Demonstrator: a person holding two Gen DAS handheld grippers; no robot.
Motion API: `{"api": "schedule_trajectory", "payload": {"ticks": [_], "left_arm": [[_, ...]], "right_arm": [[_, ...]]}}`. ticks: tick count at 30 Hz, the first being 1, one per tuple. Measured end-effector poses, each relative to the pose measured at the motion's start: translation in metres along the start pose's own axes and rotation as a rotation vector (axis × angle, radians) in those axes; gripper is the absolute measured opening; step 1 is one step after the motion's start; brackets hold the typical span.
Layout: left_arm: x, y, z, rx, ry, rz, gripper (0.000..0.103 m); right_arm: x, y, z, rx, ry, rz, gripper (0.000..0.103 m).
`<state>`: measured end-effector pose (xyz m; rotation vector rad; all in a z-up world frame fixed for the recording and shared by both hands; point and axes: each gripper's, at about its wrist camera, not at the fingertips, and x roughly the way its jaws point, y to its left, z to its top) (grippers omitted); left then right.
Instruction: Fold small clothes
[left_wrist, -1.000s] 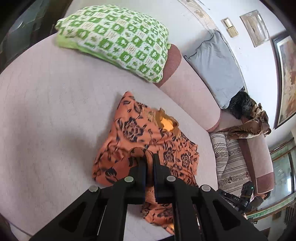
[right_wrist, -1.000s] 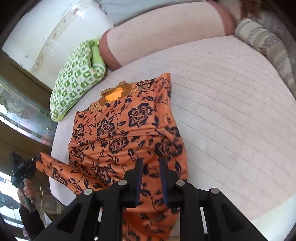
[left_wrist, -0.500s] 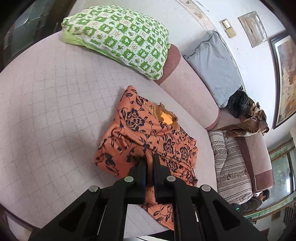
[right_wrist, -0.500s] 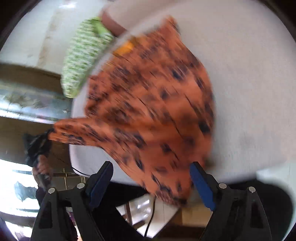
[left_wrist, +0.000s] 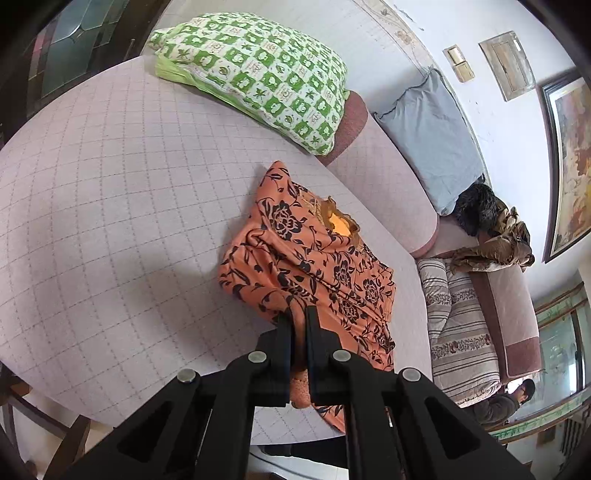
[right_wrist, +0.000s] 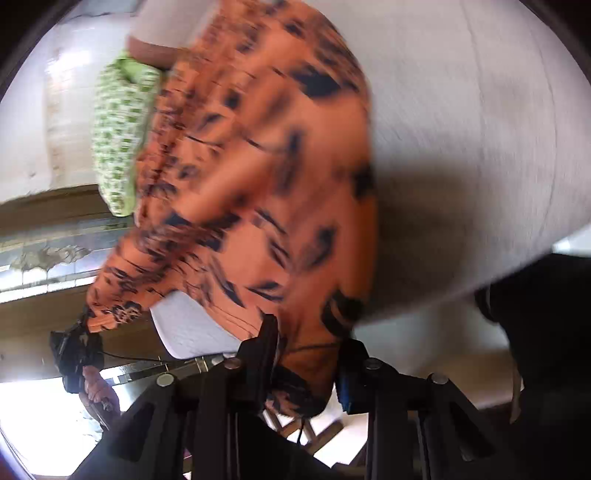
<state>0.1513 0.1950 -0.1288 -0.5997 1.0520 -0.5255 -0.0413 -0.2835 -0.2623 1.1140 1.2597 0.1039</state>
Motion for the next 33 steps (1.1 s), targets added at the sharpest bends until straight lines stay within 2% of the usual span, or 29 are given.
{"api": "schedule_trajectory", "payload": {"ticks": [4, 6, 8, 11, 13, 14, 16, 17, 18, 19, 21, 22, 23, 24, 26, 29, 31, 33], "left_arm": [[-0.002, 0.005, 0.005, -0.024, -0.002, -0.010, 0.006], [-0.003, 0.002, 0.009, -0.017, -0.010, -0.007, 0.006], [-0.004, -0.003, 0.017, -0.015, -0.018, -0.017, 0.006], [-0.001, -0.014, 0.035, -0.002, -0.031, -0.018, 0.006], [0.000, -0.021, 0.045, 0.008, -0.057, 0.009, 0.006], [0.000, -0.023, 0.048, 0.007, -0.060, 0.001, 0.006], [0.000, -0.026, 0.048, 0.021, -0.066, -0.005, 0.006], [0.000, -0.027, 0.046, 0.028, -0.068, 0.000, 0.006], [0.001, -0.027, 0.043, 0.033, -0.064, 0.004, 0.006], [0.001, -0.026, 0.040, 0.035, -0.060, 0.006, 0.006], [0.001, -0.019, 0.030, 0.041, -0.047, 0.030, 0.007], [0.001, -0.012, 0.025, 0.040, -0.038, 0.067, 0.008], [0.001, -0.004, 0.022, 0.026, -0.030, 0.104, 0.018], [0.000, 0.005, 0.020, 0.003, -0.027, 0.134, 0.035], [-0.002, 0.026, 0.021, -0.051, -0.047, 0.172, 0.053], [-0.003, 0.044, 0.028, -0.052, -0.107, 0.237, 0.054], [0.001, 0.044, 0.031, -0.014, -0.137, 0.189, 0.056], [0.008, 0.038, 0.032, 0.029, -0.129, 0.142, 0.071]], "right_arm": [[-0.035, 0.028, 0.010, -0.067, -0.103, 0.161, 0.026], [-0.060, 0.048, 0.020, -0.107, -0.184, 0.245, 0.026], [-0.086, 0.064, 0.030, -0.133, -0.270, 0.304, 0.025], [-0.109, 0.082, 0.055, -0.158, -0.358, 0.333, 0.025], [-0.115, 0.090, 0.078, -0.184, -0.345, 0.274, 0.025], [-0.113, 0.098, 0.085, -0.202, -0.323, 0.232, 0.026], [-0.105, 0.098, 0.088, -0.196, -0.252, 0.203, 0.030], [-0.096, 0.093, 0.085, -0.179, -0.193, 0.142, 0.050], [-0.091, 0.088, 0.082, -0.168, -0.163, 0.092, 0.081], [-0.083, 0.083, 0.077, -0.159, -0.150, 0.050, 0.084], [-0.075, 0.066, 0.059, -0.144, -0.134, -0.001, 0.084], [-0.072, 0.057, 0.051, -0.128, -0.126, -0.020, 0.084], [-0.071, 0.044, 0.044, -0.110, -0.127, -0.046, 0.084], [-0.068, 0.034, 0.039, -0.090, -0.125, -0.067, 0.084], [-0.058, 0.009, 0.030, -0.018, -0.092, -0.079, 0.084], [-0.052, -0.016, 0.023, 0.070, -0.055, -0.038, 0.084], [-0.044, -0.024, 0.019, 0.108, -0.056, -0.016, 0.084], [-0.035, -0.027, 0.015, 0.131, -0.044, 0.006, 0.084]]}}
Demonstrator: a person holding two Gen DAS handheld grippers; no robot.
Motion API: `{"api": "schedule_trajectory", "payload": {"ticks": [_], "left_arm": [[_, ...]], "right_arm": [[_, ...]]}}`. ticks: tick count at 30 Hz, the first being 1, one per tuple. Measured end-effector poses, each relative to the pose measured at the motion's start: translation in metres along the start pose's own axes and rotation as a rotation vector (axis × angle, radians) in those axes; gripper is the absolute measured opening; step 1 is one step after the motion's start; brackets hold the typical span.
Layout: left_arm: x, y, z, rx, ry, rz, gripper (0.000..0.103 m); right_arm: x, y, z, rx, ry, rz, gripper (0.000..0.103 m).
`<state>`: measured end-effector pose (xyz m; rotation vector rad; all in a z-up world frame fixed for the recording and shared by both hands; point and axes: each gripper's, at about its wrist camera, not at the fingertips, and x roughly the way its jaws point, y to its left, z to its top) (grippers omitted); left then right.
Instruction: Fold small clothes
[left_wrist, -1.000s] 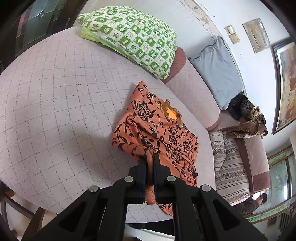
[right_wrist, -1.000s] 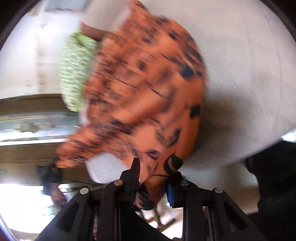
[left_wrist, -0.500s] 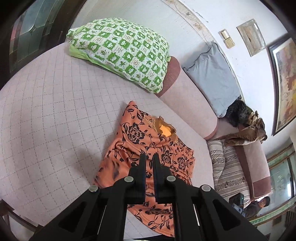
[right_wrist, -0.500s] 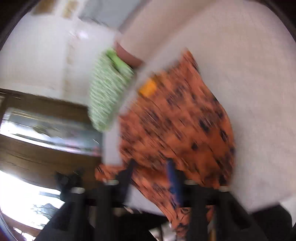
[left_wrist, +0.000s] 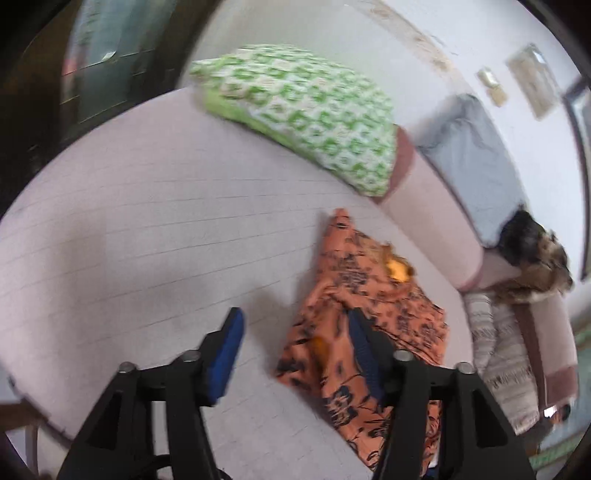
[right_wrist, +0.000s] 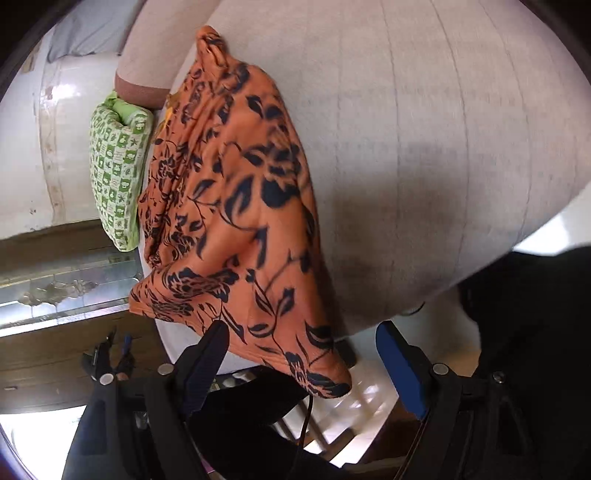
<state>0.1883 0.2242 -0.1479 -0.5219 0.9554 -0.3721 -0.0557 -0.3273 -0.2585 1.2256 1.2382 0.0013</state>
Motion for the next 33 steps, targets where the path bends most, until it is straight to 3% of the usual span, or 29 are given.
{"api": "schedule_trajectory", "payload": {"ticks": [3, 9, 15, 16, 18, 20, 21, 27, 33], "left_arm": [[0.020, -0.008, 0.001, 0.027, 0.050, -0.027, 0.074], [0.067, -0.008, 0.008, -0.066, 0.166, -0.106, 0.074], [0.094, -0.023, 0.001, 0.054, 0.236, -0.022, 0.070], [0.096, -0.024, 0.000, 0.070, 0.239, -0.006, 0.064], [0.100, -0.025, -0.002, 0.089, 0.255, 0.025, 0.025], [0.104, -0.025, -0.004, 0.091, 0.264, 0.038, 0.020], [0.103, -0.025, -0.005, 0.095, 0.257, 0.043, 0.010], [0.087, -0.039, -0.009, 0.133, 0.192, 0.040, 0.008], [0.052, -0.051, -0.015, 0.132, 0.146, -0.027, 0.008]], "right_arm": [[0.004, -0.001, -0.005, 0.004, -0.005, 0.012, 0.084], [0.011, -0.001, -0.011, 0.004, -0.015, 0.018, 0.084], [0.015, 0.001, -0.006, 0.000, -0.028, 0.017, 0.084], [0.014, 0.001, -0.006, -0.005, -0.031, 0.017, 0.084], [0.012, 0.000, -0.005, -0.011, -0.036, 0.014, 0.084], [0.011, -0.003, -0.005, -0.005, -0.039, 0.028, 0.084], [0.010, -0.004, -0.004, 0.001, -0.041, 0.039, 0.084], [0.002, -0.010, -0.002, 0.010, -0.053, 0.065, 0.084], [0.016, -0.017, -0.008, 0.030, -0.032, 0.045, 0.084]]}}
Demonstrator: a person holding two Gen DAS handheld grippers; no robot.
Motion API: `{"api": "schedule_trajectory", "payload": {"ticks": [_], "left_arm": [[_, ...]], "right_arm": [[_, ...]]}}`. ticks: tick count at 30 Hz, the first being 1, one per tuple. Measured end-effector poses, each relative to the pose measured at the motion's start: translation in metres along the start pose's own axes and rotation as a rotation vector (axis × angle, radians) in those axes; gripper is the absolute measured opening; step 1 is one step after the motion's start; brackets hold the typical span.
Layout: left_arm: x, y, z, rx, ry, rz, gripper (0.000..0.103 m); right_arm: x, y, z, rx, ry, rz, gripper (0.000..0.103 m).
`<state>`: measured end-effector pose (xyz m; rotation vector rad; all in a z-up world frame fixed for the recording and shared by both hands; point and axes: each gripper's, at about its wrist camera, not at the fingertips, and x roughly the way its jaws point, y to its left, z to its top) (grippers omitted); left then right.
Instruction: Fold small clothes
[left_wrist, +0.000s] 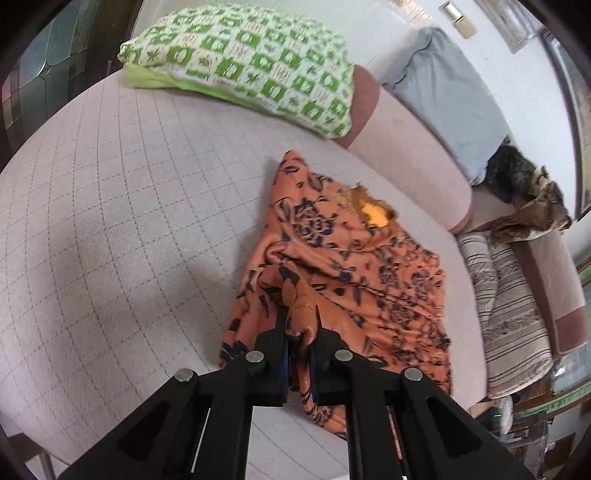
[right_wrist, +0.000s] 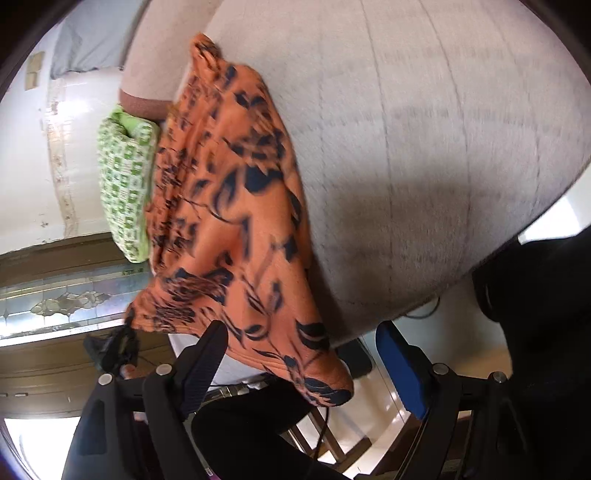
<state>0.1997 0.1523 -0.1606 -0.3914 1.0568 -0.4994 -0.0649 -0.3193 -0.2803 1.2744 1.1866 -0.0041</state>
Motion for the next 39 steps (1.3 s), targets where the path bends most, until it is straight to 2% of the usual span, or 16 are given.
{"api": "schedule_trajectory", "payload": {"ticks": [2, 5, 7, 10, 11, 12, 17, 20, 22, 26, 28, 29, 30, 34, 37, 39], "left_arm": [[-0.014, -0.003, -0.005, -0.005, -0.020, -0.022, 0.008], [-0.029, -0.009, -0.013, -0.002, -0.036, -0.036, 0.008], [-0.036, -0.011, -0.017, -0.005, -0.042, -0.042, 0.008], [-0.049, -0.012, -0.022, -0.013, -0.062, -0.068, 0.008], [-0.052, -0.012, -0.023, -0.017, -0.068, -0.076, 0.008], [-0.056, -0.012, -0.024, -0.022, -0.073, -0.086, 0.008], [-0.066, -0.012, -0.024, -0.032, -0.093, -0.136, 0.008], [-0.070, -0.015, -0.026, -0.032, -0.102, -0.154, 0.008], [-0.070, -0.015, -0.028, -0.027, -0.102, -0.149, 0.008], [-0.069, -0.006, -0.036, -0.043, -0.092, -0.125, 0.008], [-0.070, 0.000, -0.040, -0.055, -0.090, -0.125, 0.008], [-0.071, 0.001, -0.042, -0.058, -0.091, -0.124, 0.008], [-0.072, 0.001, -0.044, -0.058, -0.091, -0.124, 0.008], [-0.077, 0.001, -0.054, -0.051, -0.092, -0.125, 0.008], [-0.081, 0.000, -0.059, -0.057, -0.098, -0.135, 0.008], [-0.083, 0.000, -0.062, -0.061, -0.103, -0.141, 0.008]], "right_arm": [[0.012, -0.001, -0.006, -0.016, 0.018, -0.023, 0.084], [0.022, 0.012, -0.016, -0.112, -0.015, -0.069, 0.064], [0.024, 0.018, -0.022, -0.151, -0.037, -0.117, 0.057], [0.011, 0.013, -0.020, -0.143, -0.048, -0.097, 0.032], [0.001, 0.015, -0.018, -0.154, -0.075, -0.073, 0.018], [-0.011, 0.020, -0.017, -0.183, -0.107, -0.071, 0.017], [-0.069, 0.054, 0.002, -0.253, -0.208, 0.061, 0.017], [-0.084, 0.071, 0.014, -0.261, -0.230, 0.121, 0.017], [-0.085, 0.080, 0.016, -0.289, -0.222, 0.096, 0.017], [-0.069, 0.071, 0.012, -0.306, -0.158, -0.104, 0.019], [-0.060, 0.054, 0.009, -0.269, -0.124, -0.110, 0.033], [-0.058, 0.039, 0.006, -0.232, -0.109, -0.093, 0.067], [-0.056, 0.030, 0.004, -0.198, -0.111, -0.082, 0.090], [-0.043, 0.009, -0.003, -0.165, -0.121, 0.006, 0.088], [-0.021, 0.013, -0.004, -0.181, -0.065, 0.045, 0.074], [0.003, 0.018, -0.005, -0.194, -0.015, -0.005, 0.054]]}}
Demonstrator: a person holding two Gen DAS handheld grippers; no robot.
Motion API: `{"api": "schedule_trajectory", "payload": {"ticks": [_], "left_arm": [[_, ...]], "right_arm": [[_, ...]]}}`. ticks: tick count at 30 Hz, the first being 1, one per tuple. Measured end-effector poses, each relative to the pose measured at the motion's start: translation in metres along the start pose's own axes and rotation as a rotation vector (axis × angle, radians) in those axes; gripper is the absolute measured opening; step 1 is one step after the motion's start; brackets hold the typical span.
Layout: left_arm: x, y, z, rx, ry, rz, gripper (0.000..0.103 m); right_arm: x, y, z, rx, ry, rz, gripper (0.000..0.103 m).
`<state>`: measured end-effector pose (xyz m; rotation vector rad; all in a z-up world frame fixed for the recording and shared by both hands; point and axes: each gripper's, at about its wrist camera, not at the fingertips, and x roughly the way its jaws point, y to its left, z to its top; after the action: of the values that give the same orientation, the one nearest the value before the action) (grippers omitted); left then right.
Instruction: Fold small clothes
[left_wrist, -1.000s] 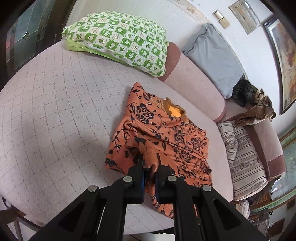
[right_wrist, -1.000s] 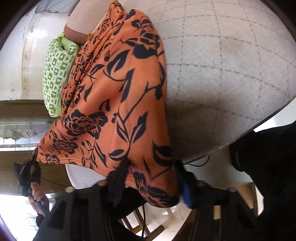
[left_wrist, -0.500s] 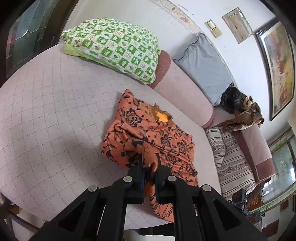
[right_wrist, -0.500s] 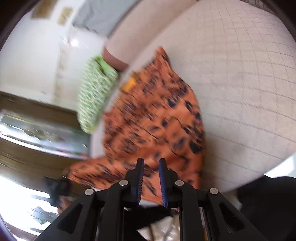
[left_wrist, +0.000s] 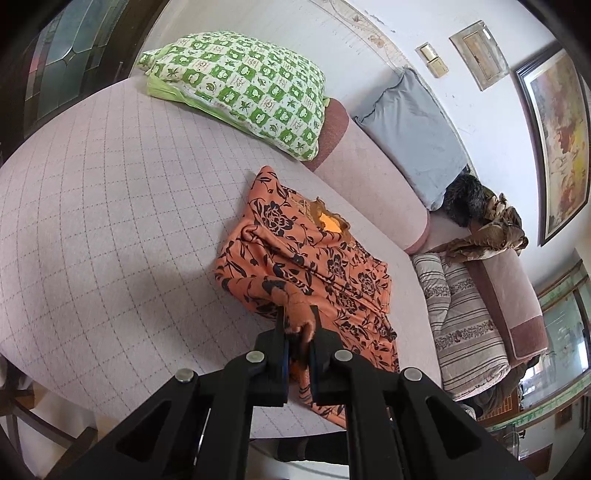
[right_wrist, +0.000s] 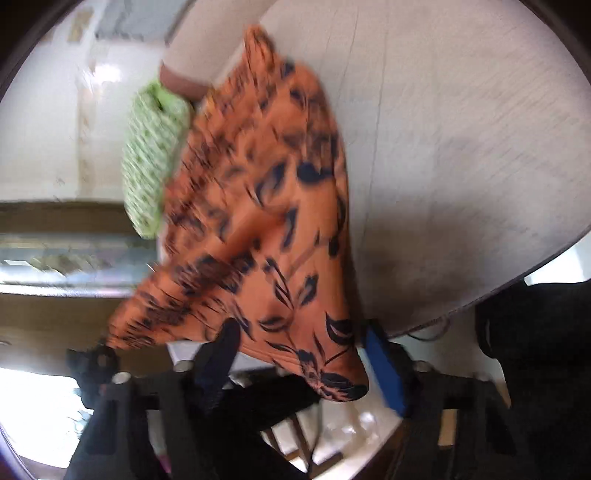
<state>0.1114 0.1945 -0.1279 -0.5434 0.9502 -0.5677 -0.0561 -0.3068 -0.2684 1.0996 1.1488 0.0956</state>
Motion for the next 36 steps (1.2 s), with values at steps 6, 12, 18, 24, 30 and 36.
{"api": "schedule_trajectory", "payload": {"ticks": [6, 12, 18, 24, 30, 36], "left_arm": [[-0.006, 0.001, -0.001, -0.015, 0.001, -0.011, 0.008], [-0.002, -0.004, 0.015, -0.025, -0.011, -0.025, 0.008], [0.019, -0.015, 0.058, -0.049, -0.019, -0.035, 0.008], [0.083, -0.023, 0.130, -0.097, 0.001, -0.016, 0.008], [0.184, 0.000, 0.192, -0.181, 0.044, 0.073, 0.008], [0.268, 0.044, 0.208, -0.275, 0.061, 0.144, 0.016]], "right_arm": [[0.013, 0.014, 0.000, -0.001, 0.024, 0.055, 0.007], [-0.027, 0.048, 0.029, -0.027, -0.116, 0.227, 0.007], [-0.036, 0.067, 0.086, 0.001, -0.222, 0.282, 0.007], [-0.047, 0.094, 0.177, 0.028, -0.363, 0.322, 0.007], [-0.017, 0.110, 0.292, 0.091, -0.447, 0.256, 0.007], [0.061, 0.065, 0.370, 0.322, -0.345, 0.194, 0.011]]}}
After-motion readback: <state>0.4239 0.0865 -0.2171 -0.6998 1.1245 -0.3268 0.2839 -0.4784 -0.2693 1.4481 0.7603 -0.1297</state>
